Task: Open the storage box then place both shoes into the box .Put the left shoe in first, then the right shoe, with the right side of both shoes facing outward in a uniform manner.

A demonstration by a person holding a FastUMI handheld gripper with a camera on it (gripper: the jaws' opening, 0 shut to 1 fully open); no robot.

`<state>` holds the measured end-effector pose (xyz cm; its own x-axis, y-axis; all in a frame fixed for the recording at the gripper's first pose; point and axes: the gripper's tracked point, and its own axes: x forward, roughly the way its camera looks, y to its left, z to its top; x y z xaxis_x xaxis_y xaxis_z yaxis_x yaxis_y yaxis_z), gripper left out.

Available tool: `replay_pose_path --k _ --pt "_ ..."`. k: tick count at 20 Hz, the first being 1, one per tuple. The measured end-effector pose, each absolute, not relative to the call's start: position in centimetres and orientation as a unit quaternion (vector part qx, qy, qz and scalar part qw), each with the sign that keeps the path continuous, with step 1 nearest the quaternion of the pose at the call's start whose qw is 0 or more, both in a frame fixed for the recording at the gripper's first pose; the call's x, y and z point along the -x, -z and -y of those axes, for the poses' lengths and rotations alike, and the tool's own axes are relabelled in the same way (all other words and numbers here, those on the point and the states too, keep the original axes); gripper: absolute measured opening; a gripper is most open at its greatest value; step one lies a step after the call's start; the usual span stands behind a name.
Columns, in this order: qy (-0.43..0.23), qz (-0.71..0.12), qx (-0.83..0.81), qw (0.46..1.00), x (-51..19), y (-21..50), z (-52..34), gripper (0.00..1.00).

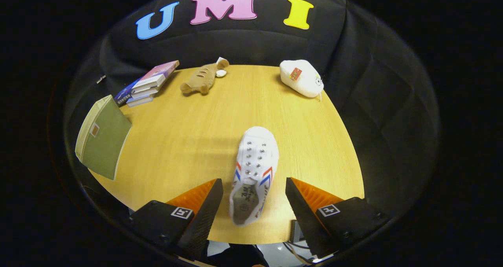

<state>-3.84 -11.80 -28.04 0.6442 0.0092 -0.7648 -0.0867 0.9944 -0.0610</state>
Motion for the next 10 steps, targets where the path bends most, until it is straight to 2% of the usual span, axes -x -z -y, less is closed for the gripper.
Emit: replay_pose_path --k 10 --pt "-0.065 -0.491 0.046 0.868 2.5 36.0 14.6 0.97"
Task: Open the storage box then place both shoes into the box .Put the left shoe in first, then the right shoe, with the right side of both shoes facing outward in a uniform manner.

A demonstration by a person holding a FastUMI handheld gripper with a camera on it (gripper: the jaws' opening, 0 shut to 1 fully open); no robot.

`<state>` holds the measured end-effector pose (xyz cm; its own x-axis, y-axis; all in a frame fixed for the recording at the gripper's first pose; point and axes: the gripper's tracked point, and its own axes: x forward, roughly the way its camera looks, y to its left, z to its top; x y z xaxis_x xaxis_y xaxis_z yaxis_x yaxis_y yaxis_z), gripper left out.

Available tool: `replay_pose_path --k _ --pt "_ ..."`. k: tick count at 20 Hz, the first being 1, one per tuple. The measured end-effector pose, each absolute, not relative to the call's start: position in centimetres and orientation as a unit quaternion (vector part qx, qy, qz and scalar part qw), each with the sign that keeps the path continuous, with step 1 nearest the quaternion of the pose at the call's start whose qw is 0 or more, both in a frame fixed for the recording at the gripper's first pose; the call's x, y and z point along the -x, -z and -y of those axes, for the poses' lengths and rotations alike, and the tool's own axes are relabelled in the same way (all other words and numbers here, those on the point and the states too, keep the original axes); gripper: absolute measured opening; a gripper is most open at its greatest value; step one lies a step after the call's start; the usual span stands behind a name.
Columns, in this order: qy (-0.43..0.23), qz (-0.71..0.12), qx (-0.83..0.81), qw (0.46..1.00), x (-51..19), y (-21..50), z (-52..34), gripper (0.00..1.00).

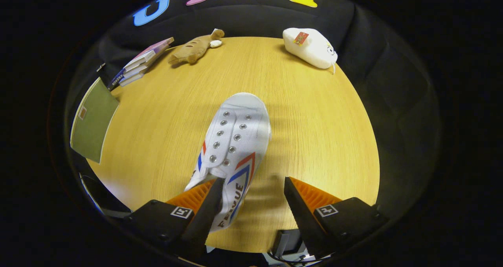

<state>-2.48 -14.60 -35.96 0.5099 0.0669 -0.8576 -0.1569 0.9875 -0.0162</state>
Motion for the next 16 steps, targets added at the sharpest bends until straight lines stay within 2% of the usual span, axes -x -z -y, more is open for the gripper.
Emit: replay_pose_path --k 3,4,5,6,10,11,12,14,16 --pt "-0.086 -0.494 0.021 0.865 2.2 36.2 13.7 0.93" --pt "-0.095 -0.495 0.010 0.863 2.3 36.3 13.2 0.81" --pt "-0.102 -0.496 -0.008 0.862 2.2 36.4 12.5 0.76" --pt "-0.096 -0.498 -0.013 0.862 2.2 36.5 12.6 0.53" --pt "-0.078 -0.507 -0.041 0.857 1.8 36.5 13.0 0.38" --pt "-0.077 -0.512 -0.045 0.854 2.0 36.6 13.0 0.30" --pt "-0.072 -0.509 -0.049 0.856 1.7 36.7 13.2 0.29" --pt "-0.057 -0.502 -0.047 0.861 1.6 36.4 13.8 0.14" --pt "-0.063 -0.500 -0.045 0.862 1.7 36.3 14.0 0.06"
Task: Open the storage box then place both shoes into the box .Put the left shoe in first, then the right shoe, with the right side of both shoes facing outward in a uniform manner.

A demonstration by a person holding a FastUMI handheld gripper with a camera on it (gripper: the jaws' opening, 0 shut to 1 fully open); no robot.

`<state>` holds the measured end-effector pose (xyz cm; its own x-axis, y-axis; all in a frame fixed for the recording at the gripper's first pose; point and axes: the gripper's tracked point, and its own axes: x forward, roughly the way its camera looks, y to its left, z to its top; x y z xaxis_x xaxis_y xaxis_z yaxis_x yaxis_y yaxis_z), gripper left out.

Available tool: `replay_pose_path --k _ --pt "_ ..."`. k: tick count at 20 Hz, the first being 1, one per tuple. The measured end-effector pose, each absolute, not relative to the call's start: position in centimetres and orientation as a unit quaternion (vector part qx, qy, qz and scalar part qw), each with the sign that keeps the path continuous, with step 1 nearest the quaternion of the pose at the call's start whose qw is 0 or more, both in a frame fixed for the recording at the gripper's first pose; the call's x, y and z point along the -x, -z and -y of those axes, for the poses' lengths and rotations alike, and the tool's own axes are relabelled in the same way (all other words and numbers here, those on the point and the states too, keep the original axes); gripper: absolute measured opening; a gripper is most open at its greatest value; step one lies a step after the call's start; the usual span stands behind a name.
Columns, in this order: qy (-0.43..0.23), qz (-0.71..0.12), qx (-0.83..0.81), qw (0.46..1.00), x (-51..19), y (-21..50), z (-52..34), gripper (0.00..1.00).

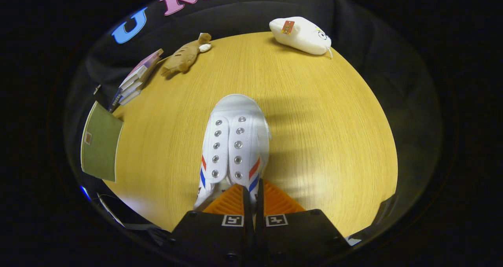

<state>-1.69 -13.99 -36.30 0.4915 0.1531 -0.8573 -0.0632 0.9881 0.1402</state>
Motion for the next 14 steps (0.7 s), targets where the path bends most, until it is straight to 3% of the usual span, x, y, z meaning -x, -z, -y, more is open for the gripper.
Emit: replay_pose_path --k 14 --pt "-0.064 -0.469 -0.122 0.872 2.5 25.8 3.8 0.05"
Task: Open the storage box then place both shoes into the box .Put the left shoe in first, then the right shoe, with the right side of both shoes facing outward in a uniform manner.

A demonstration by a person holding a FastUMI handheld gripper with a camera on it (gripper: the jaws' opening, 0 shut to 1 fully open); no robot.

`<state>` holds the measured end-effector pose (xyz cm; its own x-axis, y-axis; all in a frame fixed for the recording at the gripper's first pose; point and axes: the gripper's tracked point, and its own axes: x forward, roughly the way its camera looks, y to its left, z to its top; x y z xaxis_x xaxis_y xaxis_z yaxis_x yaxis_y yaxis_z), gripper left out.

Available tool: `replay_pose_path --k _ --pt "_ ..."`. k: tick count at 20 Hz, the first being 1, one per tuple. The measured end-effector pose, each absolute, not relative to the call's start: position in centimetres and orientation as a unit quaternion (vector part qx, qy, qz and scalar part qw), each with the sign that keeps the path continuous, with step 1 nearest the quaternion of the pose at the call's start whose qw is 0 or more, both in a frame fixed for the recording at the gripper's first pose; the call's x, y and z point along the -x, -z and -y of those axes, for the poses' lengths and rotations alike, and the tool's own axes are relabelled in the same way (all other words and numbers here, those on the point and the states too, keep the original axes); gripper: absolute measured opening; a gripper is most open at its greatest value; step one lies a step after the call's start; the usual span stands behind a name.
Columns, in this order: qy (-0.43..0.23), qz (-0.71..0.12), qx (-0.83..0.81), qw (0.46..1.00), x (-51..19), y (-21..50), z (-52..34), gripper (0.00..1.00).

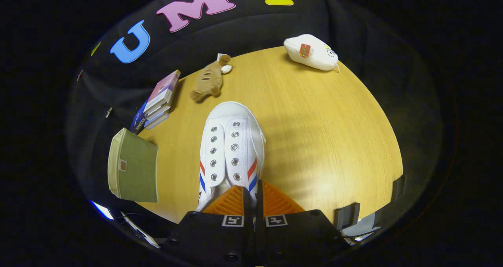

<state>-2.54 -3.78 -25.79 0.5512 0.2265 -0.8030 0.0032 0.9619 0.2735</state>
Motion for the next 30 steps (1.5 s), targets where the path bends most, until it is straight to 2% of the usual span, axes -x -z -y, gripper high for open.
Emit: replay_pose_path --k 8,15,23,30 --pt "-0.122 -0.437 -0.135 0.881 4.2 18.5 -11.9 0.05" --pt "-0.168 -0.439 -0.153 0.869 5.9 15.2 -26.0 0.05" --pt "-0.182 -0.462 -0.153 0.854 6.0 16.4 -37.1 0.05" --pt "-0.159 -0.474 -0.110 0.859 5.5 20.1 -39.8 0.07"
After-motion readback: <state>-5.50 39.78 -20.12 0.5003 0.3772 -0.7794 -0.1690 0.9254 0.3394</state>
